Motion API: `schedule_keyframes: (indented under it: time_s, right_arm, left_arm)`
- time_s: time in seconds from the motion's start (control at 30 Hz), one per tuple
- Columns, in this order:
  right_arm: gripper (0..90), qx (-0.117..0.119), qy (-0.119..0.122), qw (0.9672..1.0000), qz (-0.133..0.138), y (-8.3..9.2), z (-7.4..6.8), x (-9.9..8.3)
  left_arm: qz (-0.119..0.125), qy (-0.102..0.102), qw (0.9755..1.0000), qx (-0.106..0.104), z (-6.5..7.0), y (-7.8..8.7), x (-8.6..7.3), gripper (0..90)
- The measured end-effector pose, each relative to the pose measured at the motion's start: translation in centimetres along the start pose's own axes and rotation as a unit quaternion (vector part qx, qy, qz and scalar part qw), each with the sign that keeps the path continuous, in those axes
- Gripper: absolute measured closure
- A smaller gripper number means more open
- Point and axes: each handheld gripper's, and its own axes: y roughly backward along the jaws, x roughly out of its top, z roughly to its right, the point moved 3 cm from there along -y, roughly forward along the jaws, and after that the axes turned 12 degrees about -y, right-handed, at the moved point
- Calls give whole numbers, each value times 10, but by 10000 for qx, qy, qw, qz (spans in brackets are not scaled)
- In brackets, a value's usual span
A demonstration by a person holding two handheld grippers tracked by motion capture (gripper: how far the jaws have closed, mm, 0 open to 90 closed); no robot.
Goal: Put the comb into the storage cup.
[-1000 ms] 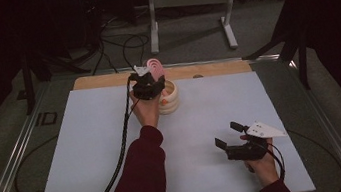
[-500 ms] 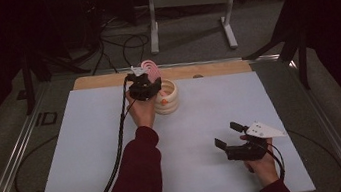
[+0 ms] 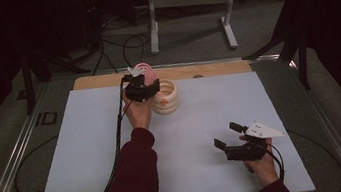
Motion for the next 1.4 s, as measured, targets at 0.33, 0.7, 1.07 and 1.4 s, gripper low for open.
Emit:
schedule_keyframes:
  time_s: [0.33,0.7,1.07,1.4]
  right_arm:
    - [103,15,3,10000,-9,-1,-1,-1]
    - [103,10,8,10000,-36,-2,-1,-2]
    - [103,30,29,10000,-49,-3,-1,-2]
    - [103,25,33,10000,-42,-3,-1,-2]
  left_arm:
    - [116,3,9997,228,-9,8,-2,204]
    - [200,-90,9993,297,-17,20,2,59]
    - [182,-396,9988,222,-20,33,6,0]
    - [308,-633,9975,-94,-25,58,6,0]
